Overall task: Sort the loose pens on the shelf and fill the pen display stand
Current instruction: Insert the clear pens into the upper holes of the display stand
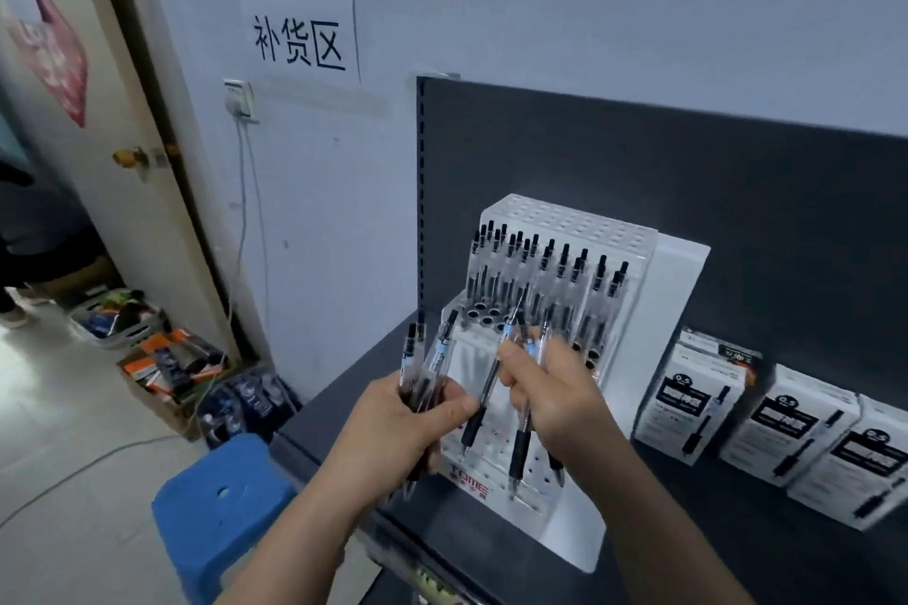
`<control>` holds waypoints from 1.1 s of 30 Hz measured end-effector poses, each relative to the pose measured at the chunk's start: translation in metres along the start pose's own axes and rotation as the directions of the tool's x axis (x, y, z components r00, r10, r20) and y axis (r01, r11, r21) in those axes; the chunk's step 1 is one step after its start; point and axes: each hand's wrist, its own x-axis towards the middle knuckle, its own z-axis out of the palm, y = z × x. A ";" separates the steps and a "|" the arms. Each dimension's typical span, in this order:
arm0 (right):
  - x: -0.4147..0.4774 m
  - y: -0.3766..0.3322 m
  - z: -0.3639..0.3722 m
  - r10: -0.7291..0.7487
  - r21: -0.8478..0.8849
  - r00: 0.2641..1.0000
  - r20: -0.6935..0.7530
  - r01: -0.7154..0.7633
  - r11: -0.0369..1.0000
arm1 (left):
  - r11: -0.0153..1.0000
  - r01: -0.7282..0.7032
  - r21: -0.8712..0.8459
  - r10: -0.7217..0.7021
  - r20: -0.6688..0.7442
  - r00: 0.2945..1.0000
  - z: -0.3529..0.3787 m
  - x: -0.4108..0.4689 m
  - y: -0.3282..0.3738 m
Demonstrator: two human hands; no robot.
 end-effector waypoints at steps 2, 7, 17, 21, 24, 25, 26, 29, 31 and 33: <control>0.000 -0.001 0.008 -0.004 -0.002 1.000 -0.020 0.004 1.000 | 1.000 0.004 -0.005 -0.004 0.045 0.999 -0.005 0.009 -0.002; 0.009 -0.004 0.017 0.021 -0.046 0.998 -0.063 -0.024 0.999 | 0.998 -0.043 0.034 0.035 0.207 0.978 -0.006 0.022 -0.005; 0.032 -0.013 0.012 -0.063 0.371 0.998 -0.028 0.069 0.926 | 0.998 -0.063 -0.006 0.062 0.233 0.970 0.000 0.045 -0.007; 0.036 -0.011 0.013 -0.073 0.471 0.996 0.045 0.043 0.881 | 0.996 -0.077 -0.048 0.088 0.299 0.950 0.005 0.049 -0.008; 0.037 -0.011 0.014 -0.065 0.366 0.998 0.015 0.055 0.929 | 0.993 -0.092 -0.077 0.111 0.296 0.949 0.004 0.050 -0.009; 0.037 -0.013 0.014 -0.068 0.255 0.998 -0.005 0.067 0.965 | 0.992 -0.095 -0.078 0.113 0.280 0.953 0.001 0.051 -0.009; 0.037 -0.015 0.012 -0.082 0.092 0.996 -0.037 0.086 0.992 | 0.992 -0.099 -0.079 0.116 0.262 0.958 -0.001 0.053 -0.010; 0.038 -0.025 0.005 -0.199 -0.264 0.966 -0.163 0.151 0.953 | 0.992 -0.083 -0.096 0.104 0.243 0.965 -0.013 0.060 -0.011; 0.039 -0.033 -0.002 -0.256 -0.333 0.936 -0.243 0.167 0.928 | 0.993 -0.078 -0.093 0.097 0.231 0.968 -0.023 0.065 -0.012; 0.043 -0.040 -0.008 -0.278 -0.359 0.916 -0.289 0.166 0.919 | 0.993 -0.079 -0.090 0.097 0.208 0.973 -0.034 0.071 -0.012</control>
